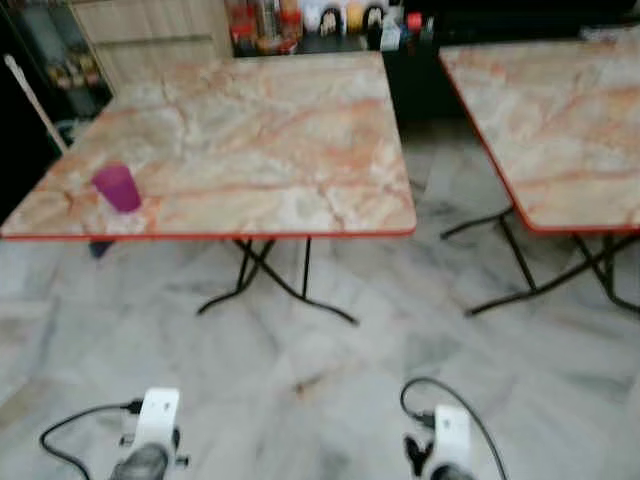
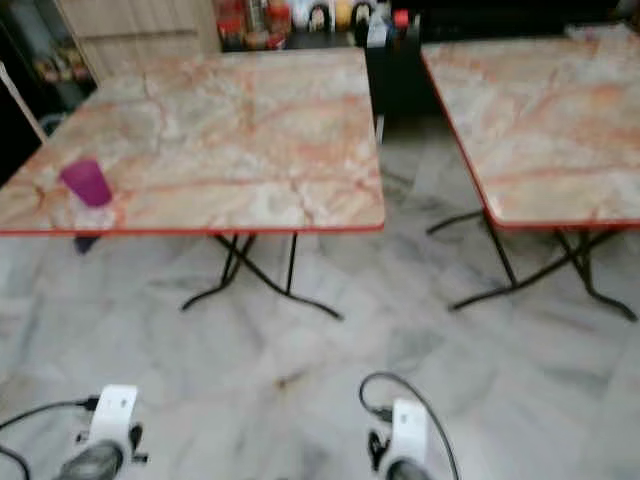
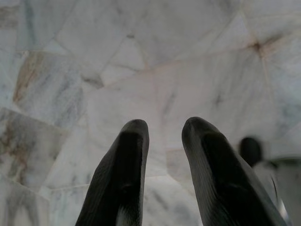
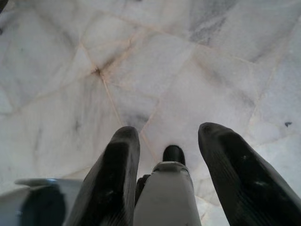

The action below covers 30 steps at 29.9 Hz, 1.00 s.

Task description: Setting the table

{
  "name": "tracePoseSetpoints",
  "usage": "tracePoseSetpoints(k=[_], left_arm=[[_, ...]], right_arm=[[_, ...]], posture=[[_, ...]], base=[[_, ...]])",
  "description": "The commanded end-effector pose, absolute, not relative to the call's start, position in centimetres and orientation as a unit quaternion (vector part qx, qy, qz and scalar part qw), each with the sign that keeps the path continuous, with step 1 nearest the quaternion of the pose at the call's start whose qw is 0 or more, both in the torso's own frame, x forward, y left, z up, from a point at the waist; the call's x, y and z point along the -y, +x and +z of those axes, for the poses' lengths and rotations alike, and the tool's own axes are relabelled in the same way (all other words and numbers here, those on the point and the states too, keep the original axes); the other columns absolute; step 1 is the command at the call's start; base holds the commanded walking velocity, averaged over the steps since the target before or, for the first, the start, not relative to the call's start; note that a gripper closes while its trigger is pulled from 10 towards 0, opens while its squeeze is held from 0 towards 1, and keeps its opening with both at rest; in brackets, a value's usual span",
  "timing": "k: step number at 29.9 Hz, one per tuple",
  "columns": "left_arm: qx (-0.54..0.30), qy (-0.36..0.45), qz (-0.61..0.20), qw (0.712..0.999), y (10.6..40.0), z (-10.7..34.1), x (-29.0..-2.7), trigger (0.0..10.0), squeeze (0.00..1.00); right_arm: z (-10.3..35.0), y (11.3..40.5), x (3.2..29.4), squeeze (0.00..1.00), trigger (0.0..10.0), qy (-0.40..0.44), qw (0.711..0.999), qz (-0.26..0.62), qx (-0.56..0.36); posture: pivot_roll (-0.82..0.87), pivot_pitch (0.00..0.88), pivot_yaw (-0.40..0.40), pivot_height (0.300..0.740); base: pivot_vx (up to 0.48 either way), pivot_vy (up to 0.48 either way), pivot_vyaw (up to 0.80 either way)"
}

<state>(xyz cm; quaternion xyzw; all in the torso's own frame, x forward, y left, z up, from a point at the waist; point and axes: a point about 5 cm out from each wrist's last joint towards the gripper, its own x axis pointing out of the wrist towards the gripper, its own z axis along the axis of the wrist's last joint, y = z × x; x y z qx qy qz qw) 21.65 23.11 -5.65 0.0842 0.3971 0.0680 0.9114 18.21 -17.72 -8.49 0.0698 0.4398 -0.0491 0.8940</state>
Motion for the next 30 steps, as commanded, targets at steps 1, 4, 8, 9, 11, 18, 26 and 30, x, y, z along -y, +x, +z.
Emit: tracePoseSetpoints(k=[1,4,8,9,11,18,26,30], left_arm=[[-0.402,0.098,0.070,0.907,21.50,-5.57,-23.86,10.0,0.00],[-0.401,0.095,0.074,0.908,21.60,-5.51,-23.85,10.0,0.00],[-0.400,0.092,0.077,0.909,21.60,-5.52,-23.82,10.0,0.00],[-0.401,0.091,0.077,0.908,21.58,-5.54,-23.79,10.0,0.00],[-0.401,0.090,0.078,0.908,21.56,-5.56,-23.78,10.0,0.00],[-0.400,0.084,0.078,0.909,21.50,-5.69,-23.39,10.0,0.00],[-0.389,0.083,0.080,0.914,21.84,-5.49,-23.19,10.0,0.00],[-0.376,0.073,0.083,0.920,22.20,-5.24,-23.07,10.0,0.00]], right_arm=[[-8.39,18.58,16.81,0.00,10.0,0.076,0.895,-0.040,-0.437],[-8.33,18.70,16.83,0.00,10.0,0.078,0.896,-0.042,-0.434],[-8.42,18.48,17.00,0.00,10.0,0.079,0.895,-0.046,-0.437],[-8.46,18.39,17.05,0.00,10.0,0.078,0.894,-0.046,-0.438],[-8.48,18.35,17.07,0.00,10.0,0.078,0.894,-0.046,-0.438],[-8.43,18.41,17.24,0.00,10.0,0.079,0.895,-0.049,-0.437],[-8.29,18.68,17.37,0.00,10.0,0.076,0.897,-0.048,-0.434],[-8.21,18.83,17.44,0.00,10.0,0.077,0.897,-0.048,-0.432]], posture=[[0.06,0.111,0.058,0.740],[0.07,0.124,0.057,0.740],[0.07,0.138,0.052,0.740],[0.07,0.142,0.051,0.740],[0.07,0.143,0.051,0.740],[0.06,0.157,0.041,0.740],[0.06,0.159,0.035,0.740],[0.06,0.161,0.033,0.740]], base=[[0.000,0.480,0.00],[0.000,0.480,0.00],[0.000,0.480,0.00],[0.000,0.480,0.00],[0.000,0.480,0.00],[0.000,0.480,0.00],[0.000,0.240,0.00],[0.000,0.000,0.00]])
